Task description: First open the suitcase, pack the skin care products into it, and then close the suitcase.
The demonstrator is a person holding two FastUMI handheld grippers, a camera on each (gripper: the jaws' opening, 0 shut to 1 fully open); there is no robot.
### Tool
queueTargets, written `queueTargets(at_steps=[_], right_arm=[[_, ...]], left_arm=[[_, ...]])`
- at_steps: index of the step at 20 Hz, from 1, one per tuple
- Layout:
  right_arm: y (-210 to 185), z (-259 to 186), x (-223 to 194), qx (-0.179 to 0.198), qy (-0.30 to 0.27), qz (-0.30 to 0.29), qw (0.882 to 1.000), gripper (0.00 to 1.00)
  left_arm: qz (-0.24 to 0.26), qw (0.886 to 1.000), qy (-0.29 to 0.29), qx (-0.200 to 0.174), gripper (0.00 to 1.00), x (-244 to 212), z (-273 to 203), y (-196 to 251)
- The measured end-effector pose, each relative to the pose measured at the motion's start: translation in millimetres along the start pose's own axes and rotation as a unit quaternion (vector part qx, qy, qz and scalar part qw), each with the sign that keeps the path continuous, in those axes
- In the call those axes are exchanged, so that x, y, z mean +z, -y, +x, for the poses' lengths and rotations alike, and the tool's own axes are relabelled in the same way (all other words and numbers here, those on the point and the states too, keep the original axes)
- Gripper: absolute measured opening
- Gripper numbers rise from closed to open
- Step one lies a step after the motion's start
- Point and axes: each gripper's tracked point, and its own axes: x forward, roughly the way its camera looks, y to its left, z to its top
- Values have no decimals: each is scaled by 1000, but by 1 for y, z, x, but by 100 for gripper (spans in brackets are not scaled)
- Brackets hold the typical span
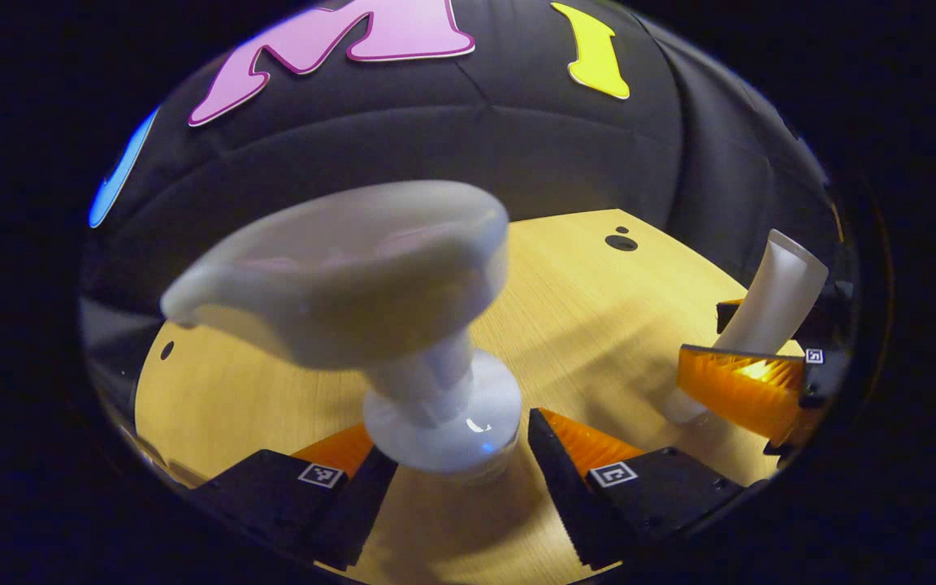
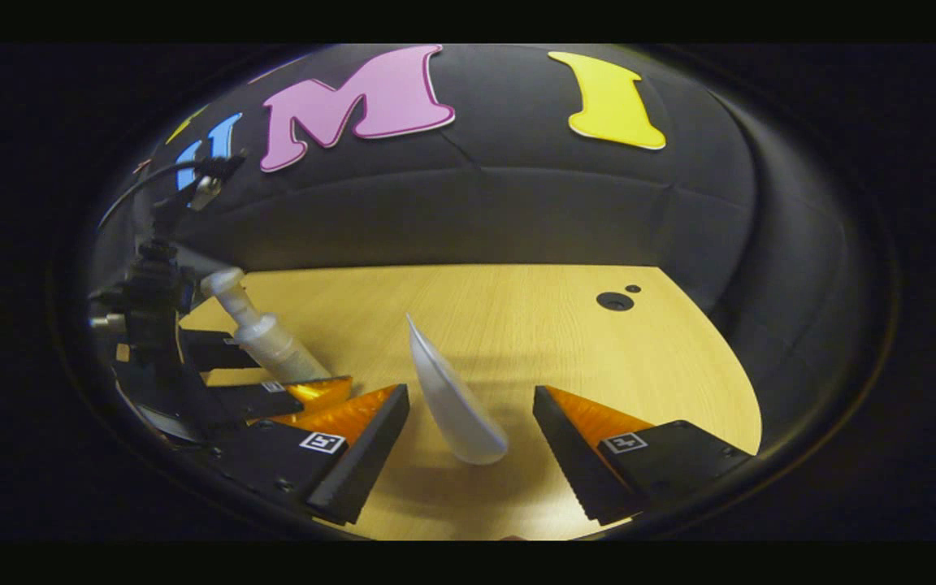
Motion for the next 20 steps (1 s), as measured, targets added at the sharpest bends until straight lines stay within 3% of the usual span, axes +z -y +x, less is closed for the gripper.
queueTargets(at_steps=[1, 2, 4, 7, 8, 10, 12, 13, 14, 15, 18, 20], right_arm=[[0, 4, -3, 1, -6, 3, 1000, 94], [6, 3, -6, -11, -14, 1, 1000, 73], [12, 1, -5, -32, -14, -6, 999, 32], [5, -8, -12, -14, -31, 15, 999, 31], [4, -14, -12, -11, -37, 19, 999, 37], [3, -31, -7, -7, -24, 15, 1000, 30], [1, -56, -8, 5, -17, 3, 1000, 38], [-1, -70, -10, 12, -17, 0, 1000, 29], [-3, -85, -9, 19, -11, -3, 1000, 34], [-5, -98, -8, 24, -5, -6, 1000, 30], [-9, -127, -2, 25, 17, -33, 999, 34], [-20, -140, 4, 32, 27, -29, 999, 29]], left_arm=[[-6, 1000, -3, -10, 83, -1, 2, 2], [-12, 1000, -6, -16, 63, -1, 2, 6], [-22, 999, -21, -13, 58, -7, -6, 6], [-34, 998, -39, -29, 57, -10, -25, 9], [-32, 998, -40, -33, 57, -9, -33, 8], [-32, 997, -49, -42, 57, -13, -62, 6], [-42, 996, -62, -54, 57, -19, -100, 1], [-44, 995, -72, -50, 57, -24, -122, -8], [-39, 995, -83, -44, 54, -32, -142, -19], [-30, 995, -92, -37, 57, -38, -163, -31], [-1, 995, -95, -19, 57, -51, -220, -73], [5, 993, -118, 4, 57, -70, -255, -109]])
